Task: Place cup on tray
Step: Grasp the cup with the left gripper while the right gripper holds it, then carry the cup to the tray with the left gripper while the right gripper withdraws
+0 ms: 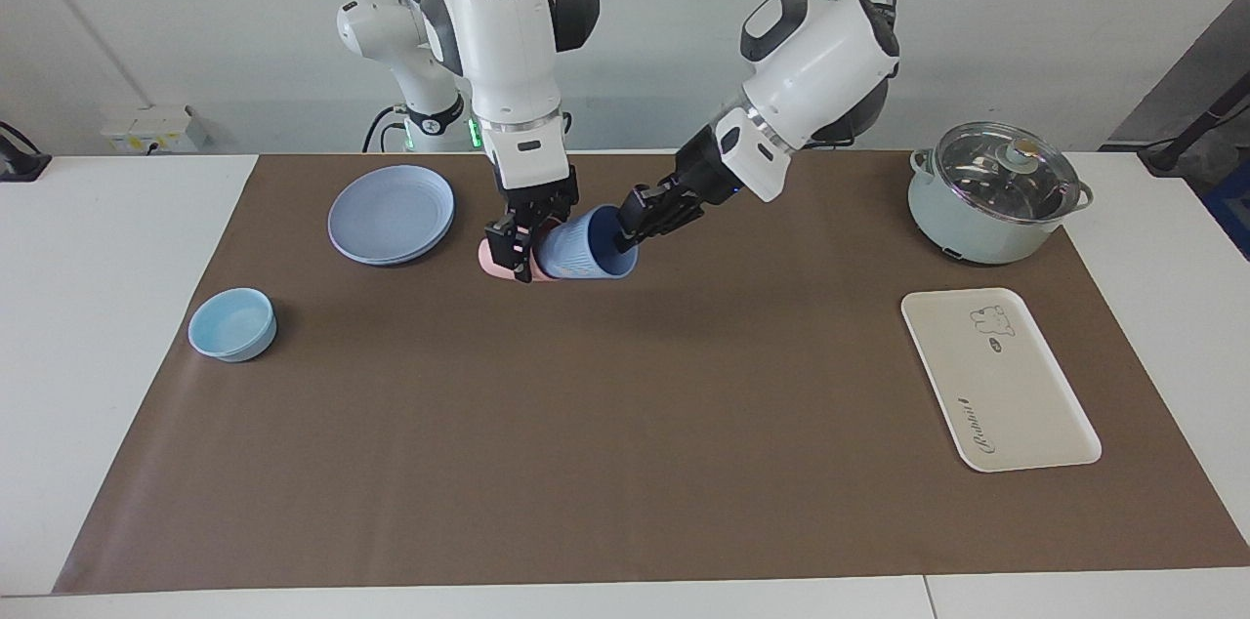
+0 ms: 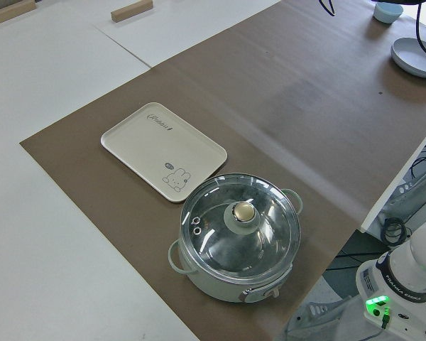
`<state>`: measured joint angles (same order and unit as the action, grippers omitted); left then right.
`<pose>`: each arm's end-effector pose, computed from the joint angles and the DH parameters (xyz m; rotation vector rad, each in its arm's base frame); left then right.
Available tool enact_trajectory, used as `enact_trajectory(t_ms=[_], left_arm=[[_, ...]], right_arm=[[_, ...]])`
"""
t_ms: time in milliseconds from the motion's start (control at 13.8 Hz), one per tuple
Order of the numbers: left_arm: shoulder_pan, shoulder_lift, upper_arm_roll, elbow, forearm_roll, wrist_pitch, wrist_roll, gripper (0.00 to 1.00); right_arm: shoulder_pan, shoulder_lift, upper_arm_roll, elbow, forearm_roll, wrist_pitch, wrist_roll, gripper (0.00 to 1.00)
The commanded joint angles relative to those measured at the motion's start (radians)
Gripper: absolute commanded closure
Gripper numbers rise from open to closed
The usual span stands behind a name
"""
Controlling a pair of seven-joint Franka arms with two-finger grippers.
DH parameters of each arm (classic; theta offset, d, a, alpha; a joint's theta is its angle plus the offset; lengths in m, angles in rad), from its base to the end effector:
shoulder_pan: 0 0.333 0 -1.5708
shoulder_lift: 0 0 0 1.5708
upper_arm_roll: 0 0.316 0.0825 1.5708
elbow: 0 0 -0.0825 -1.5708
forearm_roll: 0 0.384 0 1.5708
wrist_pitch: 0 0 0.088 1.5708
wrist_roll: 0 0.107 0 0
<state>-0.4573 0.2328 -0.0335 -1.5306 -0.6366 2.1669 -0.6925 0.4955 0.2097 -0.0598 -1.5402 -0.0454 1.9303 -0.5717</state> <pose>0.5813 -0.3343 0.5728 2.3648 0.5555 -0.0139 0.5843 0.2725 0.5485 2.6704 1.4971 0.2709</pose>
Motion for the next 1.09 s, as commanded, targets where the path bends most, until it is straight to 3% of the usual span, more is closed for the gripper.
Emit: enact_trajectory(t_ms=[0,291,509,726,1017], left_arm=[[0.067,0.051,0.032,0.082,0.17,-0.114,-0.024,1.0],[0.1,0.039,0.153,0.058,0.406,-0.147,-0.012,1.0],[0.233,0.017,0.167,-0.017,0.482,-0.113,0.143,1.0],[0.418,-0.018,0.165,-0.133,0.483,0.023,0.435,1.0],[0.57,-0.089,0.162,-0.386,0.48,0.252,0.709,1.0]], right_arm=[[-0.003,-0.001,0.003,0.015,-0.019,-0.01,0.019,1.0],[-0.023,0.011,0.002,0.011,-0.001,0.044,0.01,1.0],[-0.083,0.013,0.005,-0.018,0.037,0.157,-0.002,1.0],[-0.168,0.014,0.005,-0.072,0.238,0.297,-0.135,1.0],[-0.311,0.011,0.005,-0.126,0.532,0.346,-0.403,1.0]])
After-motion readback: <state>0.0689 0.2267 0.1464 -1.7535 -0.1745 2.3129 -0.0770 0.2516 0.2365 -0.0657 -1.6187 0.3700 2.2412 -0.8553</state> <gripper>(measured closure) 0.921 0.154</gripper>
